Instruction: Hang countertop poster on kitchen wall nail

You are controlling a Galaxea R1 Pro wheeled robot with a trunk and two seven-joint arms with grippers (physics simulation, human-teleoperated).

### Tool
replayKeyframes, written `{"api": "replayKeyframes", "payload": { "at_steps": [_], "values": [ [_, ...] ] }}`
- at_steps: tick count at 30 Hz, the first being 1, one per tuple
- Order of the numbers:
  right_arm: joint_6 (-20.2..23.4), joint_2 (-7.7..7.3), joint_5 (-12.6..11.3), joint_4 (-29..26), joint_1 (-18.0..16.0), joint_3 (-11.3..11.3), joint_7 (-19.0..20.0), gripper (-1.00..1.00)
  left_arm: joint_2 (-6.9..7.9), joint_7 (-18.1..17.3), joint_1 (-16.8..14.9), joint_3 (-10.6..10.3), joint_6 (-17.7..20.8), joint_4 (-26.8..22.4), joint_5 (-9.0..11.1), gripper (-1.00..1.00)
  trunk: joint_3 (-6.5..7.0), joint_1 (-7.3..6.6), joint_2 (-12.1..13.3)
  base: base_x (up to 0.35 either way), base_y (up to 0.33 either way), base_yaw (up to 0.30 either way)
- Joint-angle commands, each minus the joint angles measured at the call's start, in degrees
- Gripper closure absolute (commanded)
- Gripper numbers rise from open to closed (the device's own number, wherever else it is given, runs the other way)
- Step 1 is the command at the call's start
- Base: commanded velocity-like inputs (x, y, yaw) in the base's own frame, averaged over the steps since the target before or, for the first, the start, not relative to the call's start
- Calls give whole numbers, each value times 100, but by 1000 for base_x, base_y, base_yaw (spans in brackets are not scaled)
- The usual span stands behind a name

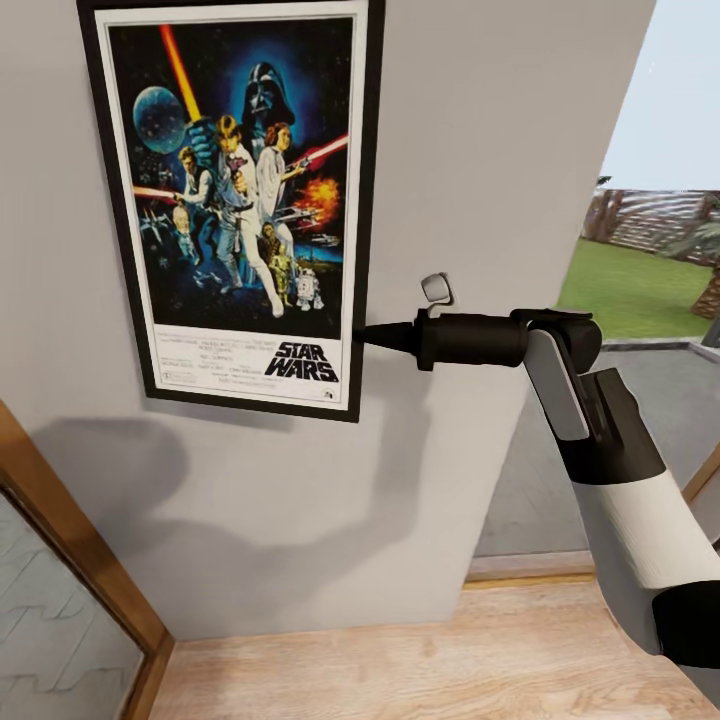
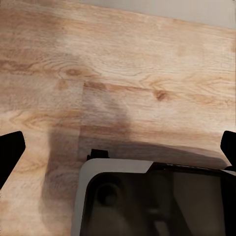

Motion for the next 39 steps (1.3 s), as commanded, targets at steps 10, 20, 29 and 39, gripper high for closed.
{"api": "replayKeyframes", "payload": {
  "at_steps": [10,20,29,39],
  "values": [
    [29,-3,-24,-1,-7,2,3,100,-1,-36,0,13,2,4,28,-100,-11,4,-12,0,130,0],
    [29,-3,-24,-6,-7,7,6,100,-1,-36,1,13,-3,5,28,-100,-11,4,-12,0,26,0],
    [29,-3,-24,-5,-7,8,3,100,-1,-36,0,13,1,0,28,-100,-11,4,-12,0,0,0],
    [29,-3,-24,-5,-7,8,3,100,-1,-36,0,13,4,2,28,-100,-11,4,-12,96,0,0]
  ]
}}
